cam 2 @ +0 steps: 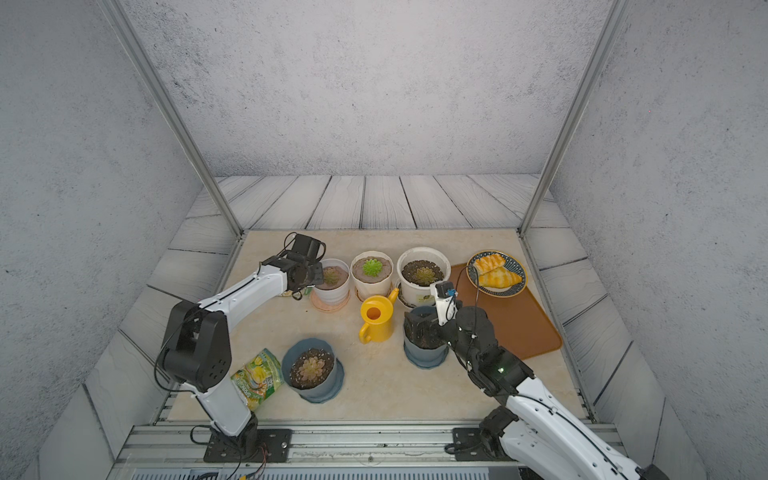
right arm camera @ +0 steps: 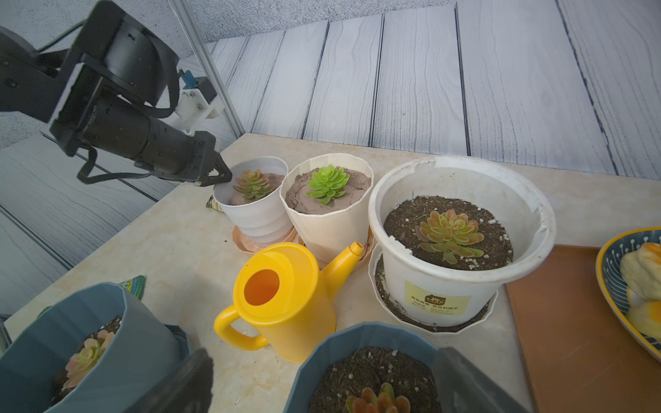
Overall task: Water the succulent around the soil edge
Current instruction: Move the pot to the center of the board.
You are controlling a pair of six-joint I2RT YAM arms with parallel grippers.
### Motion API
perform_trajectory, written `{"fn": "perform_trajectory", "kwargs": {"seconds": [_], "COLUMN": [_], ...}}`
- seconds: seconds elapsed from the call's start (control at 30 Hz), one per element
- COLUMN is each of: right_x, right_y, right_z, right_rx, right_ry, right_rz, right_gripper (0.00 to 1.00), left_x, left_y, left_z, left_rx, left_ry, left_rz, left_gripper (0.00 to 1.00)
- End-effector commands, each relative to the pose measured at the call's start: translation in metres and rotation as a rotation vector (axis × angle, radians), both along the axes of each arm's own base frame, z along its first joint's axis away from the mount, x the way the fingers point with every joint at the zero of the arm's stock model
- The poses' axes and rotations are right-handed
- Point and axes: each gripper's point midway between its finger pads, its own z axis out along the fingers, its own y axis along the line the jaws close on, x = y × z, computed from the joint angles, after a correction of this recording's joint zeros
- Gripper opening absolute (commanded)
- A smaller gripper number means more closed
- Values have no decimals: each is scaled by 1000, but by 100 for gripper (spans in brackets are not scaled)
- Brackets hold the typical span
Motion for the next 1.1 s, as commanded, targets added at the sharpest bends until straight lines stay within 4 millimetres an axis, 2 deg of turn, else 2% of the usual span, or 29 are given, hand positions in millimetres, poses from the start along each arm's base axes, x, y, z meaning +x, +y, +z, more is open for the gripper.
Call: {"fn": "perform_trajectory", "kwargs": {"seconds": [0.0,0.17,0.33,0.4,0.43,0.53,0.63,0.8,0.97,1.07], "right_x": [1,3,12,16,17,16,7,-14,-38,-48], "right_y": [-2,-6,-19,-26,-31,-46,-63,-82,-104,-108], "right_z": [7,5,-2,-4,-5,-1,-1,-15,-40,-55], "right_rx": [10,2,-26,-45,-58,-100,-132,-122,-114,-99], "right_ry": [-23,-12,-3,11,24,67,124,205,285,321], "right_rz": [-15,-44,-132,-181,-209,-286,-349,-402,-469,-471], "right_gripper": [100,100,100,100,100,100,100,99,92,87], "left_x": [-1,0,-10,-15,-17,-24,-38,-73,-125,-159], "left_y": [11,14,16,17,18,18,14,1,-18,-22], "left_z": [-12,-7,-4,-4,-2,20,55,104,123,129], "left_rx": [79,88,40,-2,-15,-51,-122,-274,-373,-427], "left_ry": [50,49,40,39,36,5,-83,-190,-215,-220], "left_rz": [12,18,35,41,40,32,6,-90,-217,-285], "left_gripper": [1,4,20,31,33,36,40,46,46,47]}}
